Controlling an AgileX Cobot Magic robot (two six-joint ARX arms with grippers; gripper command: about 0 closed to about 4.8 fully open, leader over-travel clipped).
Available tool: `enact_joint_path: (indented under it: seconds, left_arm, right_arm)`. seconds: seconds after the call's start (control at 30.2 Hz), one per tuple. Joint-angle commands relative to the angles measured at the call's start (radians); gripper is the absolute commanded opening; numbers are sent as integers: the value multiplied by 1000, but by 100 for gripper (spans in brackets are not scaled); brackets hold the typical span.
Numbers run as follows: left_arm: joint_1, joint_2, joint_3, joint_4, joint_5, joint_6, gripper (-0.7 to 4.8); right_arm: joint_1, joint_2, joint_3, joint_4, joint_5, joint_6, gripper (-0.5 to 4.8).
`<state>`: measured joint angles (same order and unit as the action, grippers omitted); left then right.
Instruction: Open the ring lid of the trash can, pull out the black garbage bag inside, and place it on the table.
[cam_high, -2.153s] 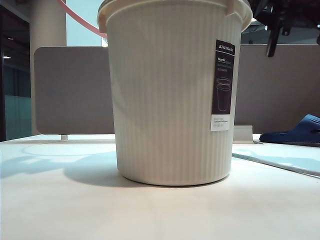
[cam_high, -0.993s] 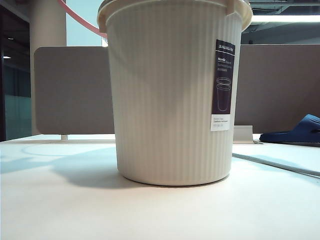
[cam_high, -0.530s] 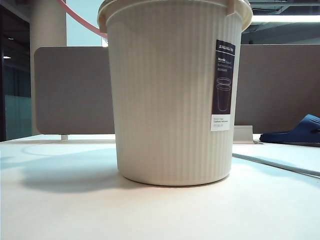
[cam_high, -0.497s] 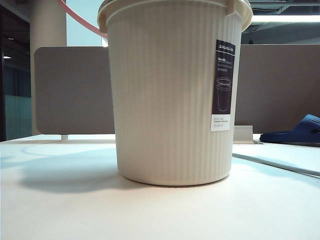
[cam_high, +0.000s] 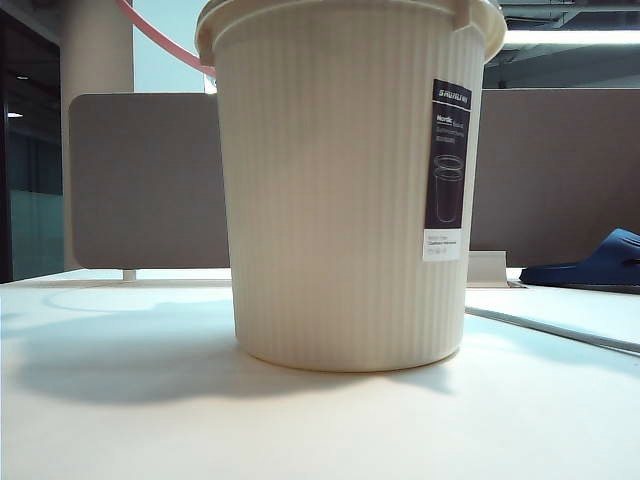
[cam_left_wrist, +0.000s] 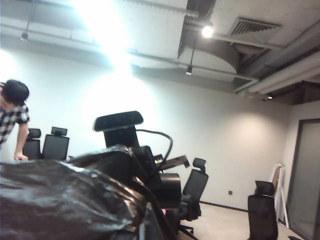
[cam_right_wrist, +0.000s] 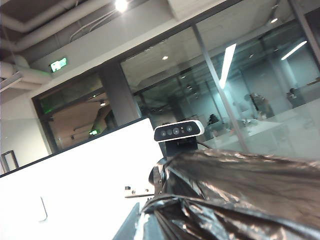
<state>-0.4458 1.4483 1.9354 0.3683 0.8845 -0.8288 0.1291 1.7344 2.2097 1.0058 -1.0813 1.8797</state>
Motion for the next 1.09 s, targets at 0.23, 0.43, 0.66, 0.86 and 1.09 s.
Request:
enact_joint_path:
  seconds: [0.23, 0.43, 0.66, 0.86, 1.09]
  left_arm:
    - [-40, 7, 53, -16, -25, -2, -6]
    - [-102, 18, 54, -14, -32, 0, -6]
    - [-188, 51, 58, -12, -36, 22, -6]
    - [-245, 87, 59, -12, -43, 67, -6]
    - [-286, 138, 59, -19, -21, 80, -6]
  right_arm:
    - [0, -6, 63, -20, 6, -6, -1]
    - [-42, -7, 128, -38, -2, 1, -1]
    - [-94, -16, 128, -43, -18, 6, -1]
    - [-203, -26, 128, -44, -8, 10, -1]
    - [-277, -31, 127, -42, -9, 11, -1]
